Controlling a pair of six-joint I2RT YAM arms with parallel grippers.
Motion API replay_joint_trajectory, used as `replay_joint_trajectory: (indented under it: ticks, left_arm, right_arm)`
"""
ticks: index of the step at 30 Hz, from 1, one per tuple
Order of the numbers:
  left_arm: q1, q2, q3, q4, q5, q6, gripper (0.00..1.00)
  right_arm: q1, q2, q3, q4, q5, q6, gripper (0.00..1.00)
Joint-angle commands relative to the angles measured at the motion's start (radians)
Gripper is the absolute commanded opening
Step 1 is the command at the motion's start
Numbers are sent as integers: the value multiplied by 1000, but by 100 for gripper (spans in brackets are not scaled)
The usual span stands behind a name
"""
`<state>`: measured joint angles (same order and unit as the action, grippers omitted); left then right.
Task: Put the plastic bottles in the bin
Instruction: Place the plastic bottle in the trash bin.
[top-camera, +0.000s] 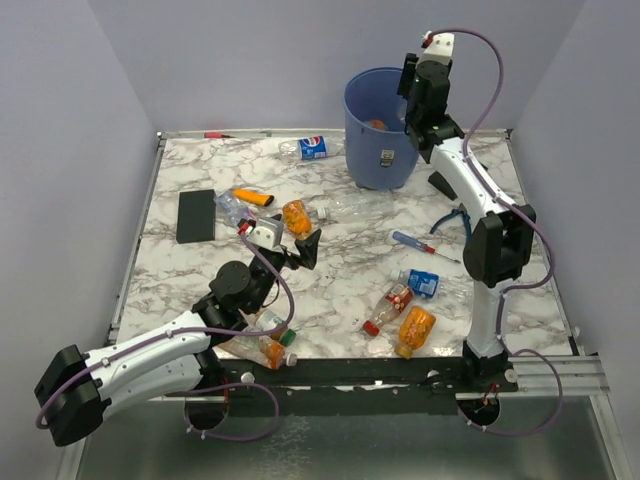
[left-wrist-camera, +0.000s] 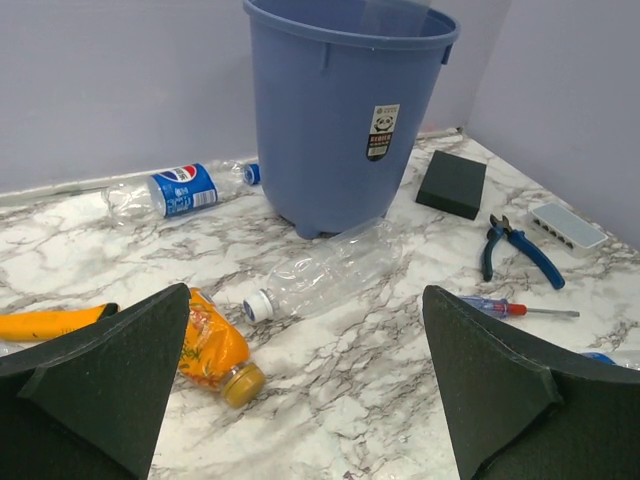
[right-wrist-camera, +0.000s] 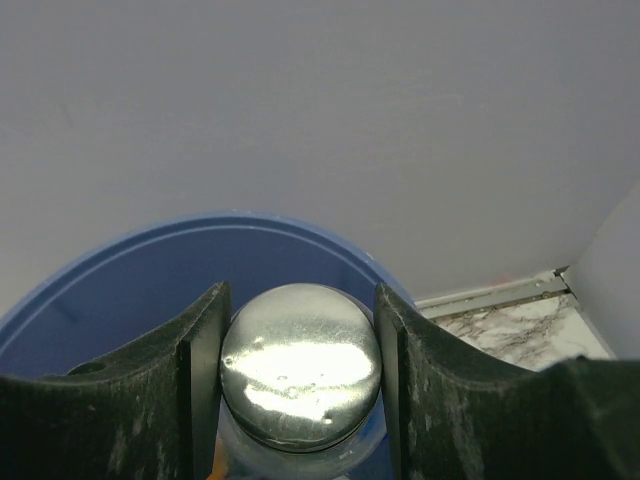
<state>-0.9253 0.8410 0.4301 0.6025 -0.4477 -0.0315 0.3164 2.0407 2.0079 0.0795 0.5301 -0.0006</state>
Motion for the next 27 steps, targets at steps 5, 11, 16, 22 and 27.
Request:
replay_joint_trajectory:
  ticks: [5, 11, 16, 22, 27]
  left_arm:
    - [-6, 26, 29, -6, -15, 12, 99]
    - [-5, 39, 31, -9, -4, 15, 99]
    - [-6, 44, 33, -12, 5, 15, 99]
    - [-8, 45, 35, -13, 17, 15, 99]
    - [-10, 47, 36, -15, 26, 10, 99]
  right_arm:
    - [-3, 84, -43, -34, 60, -46, 0]
    - [-2, 129, 44, -268, -66, 117, 0]
    - [-2, 116, 55, -311, -212, 213, 0]
    - [-3, 135, 96, -405, -320, 304, 2]
    - [-2, 66, 20, -336, -428, 388, 3]
